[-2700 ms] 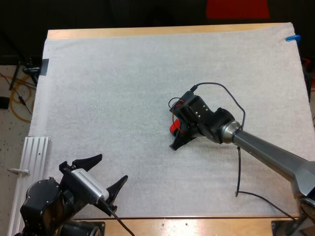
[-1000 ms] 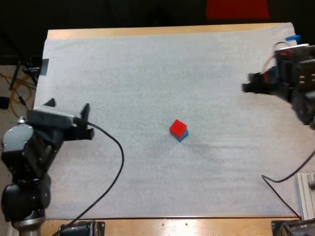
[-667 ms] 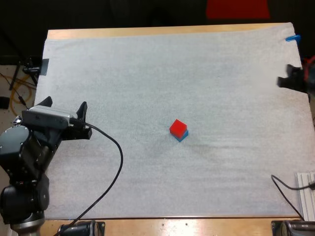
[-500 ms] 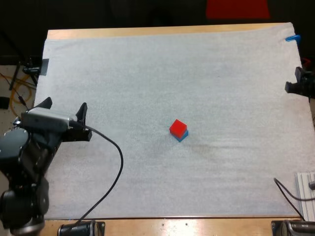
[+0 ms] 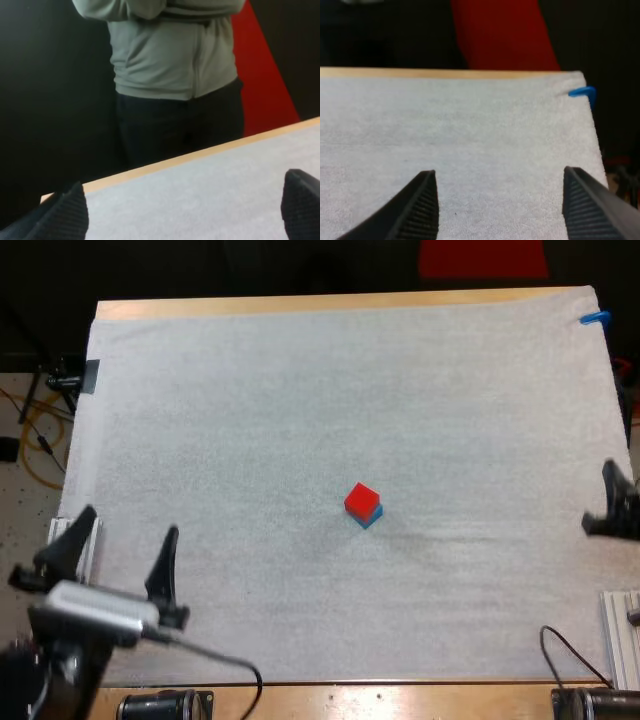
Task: Stack red cube on blue cube
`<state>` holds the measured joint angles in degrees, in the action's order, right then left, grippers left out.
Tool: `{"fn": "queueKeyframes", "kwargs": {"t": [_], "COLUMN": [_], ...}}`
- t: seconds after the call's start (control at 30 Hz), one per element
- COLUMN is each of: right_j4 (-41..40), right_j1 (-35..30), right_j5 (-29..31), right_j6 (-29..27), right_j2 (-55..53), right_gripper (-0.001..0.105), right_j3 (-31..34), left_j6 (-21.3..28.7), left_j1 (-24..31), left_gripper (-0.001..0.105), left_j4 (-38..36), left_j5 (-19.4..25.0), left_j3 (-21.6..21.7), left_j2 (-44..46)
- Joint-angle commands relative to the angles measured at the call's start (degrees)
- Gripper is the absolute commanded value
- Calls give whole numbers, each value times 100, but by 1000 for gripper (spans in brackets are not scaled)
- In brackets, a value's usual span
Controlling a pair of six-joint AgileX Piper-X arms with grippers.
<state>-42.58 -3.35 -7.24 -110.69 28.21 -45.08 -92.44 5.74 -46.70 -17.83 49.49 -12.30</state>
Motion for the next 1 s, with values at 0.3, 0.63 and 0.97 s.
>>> {"fn": "queueKeyframes", "kwargs": {"t": [0.3, 0.63, 0.97], "right_j4": [-350, -164, -295], "right_j1": [2, 20, 20], "right_j5": [-74, -517, -552], "right_j6": [123, 117, 289], "right_j2": [-2471, -3125, -3110], "right_gripper": [54, 54, 54], "right_j3": [1032, 1161, 1485], "left_j6": [52, 136, 98], "left_j1": [-20, 5, 17], "left_gripper": [76, 76, 76], "left_j4": [-1455, -2315, -1439], "left_j5": [4, 1, 349], "left_j3": [-208, -225, -881], "left_j2": [1615, 2104, 2104]}}
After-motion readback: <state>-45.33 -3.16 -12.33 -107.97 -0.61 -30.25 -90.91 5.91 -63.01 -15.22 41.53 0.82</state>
